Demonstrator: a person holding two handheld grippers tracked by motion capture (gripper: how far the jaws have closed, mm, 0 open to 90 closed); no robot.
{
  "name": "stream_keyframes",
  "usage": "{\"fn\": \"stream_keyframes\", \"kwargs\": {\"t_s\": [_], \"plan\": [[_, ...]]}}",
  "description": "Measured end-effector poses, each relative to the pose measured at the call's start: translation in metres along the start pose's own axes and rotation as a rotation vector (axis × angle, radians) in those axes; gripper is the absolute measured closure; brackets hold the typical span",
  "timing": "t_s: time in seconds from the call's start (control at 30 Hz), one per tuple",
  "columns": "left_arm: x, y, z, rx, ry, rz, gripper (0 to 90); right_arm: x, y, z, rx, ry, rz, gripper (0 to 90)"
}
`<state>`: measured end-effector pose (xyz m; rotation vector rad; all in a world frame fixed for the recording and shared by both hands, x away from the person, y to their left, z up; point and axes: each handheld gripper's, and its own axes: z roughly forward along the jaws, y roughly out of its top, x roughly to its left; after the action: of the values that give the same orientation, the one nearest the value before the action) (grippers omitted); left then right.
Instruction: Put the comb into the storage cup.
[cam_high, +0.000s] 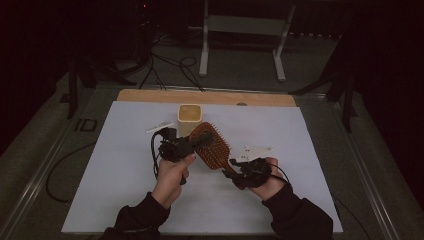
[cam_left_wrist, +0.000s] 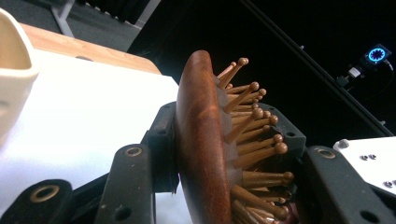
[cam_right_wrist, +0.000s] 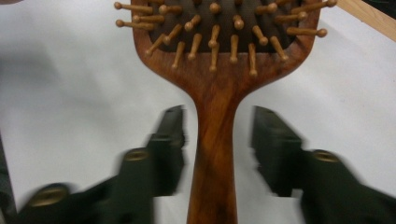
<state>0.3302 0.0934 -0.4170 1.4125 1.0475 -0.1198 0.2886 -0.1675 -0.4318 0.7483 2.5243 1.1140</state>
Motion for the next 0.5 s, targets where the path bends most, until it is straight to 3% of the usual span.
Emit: {"fn": "stream_keyframes", "kwargs": {"t_s": [0.17,0.5], "plan": [[-0.001,0.008,-0.005,-0.008,0.023,0.026,55.6,-0.003,-0.001,-0.005,-0.009,-0.022,0.023,19.7],[-0.009,0.029,-0.015,-0.012,0.059,0.094,55.6,-0.011,-0.02,-0.01,-0.013,0.019,0.059,11.4]]}}
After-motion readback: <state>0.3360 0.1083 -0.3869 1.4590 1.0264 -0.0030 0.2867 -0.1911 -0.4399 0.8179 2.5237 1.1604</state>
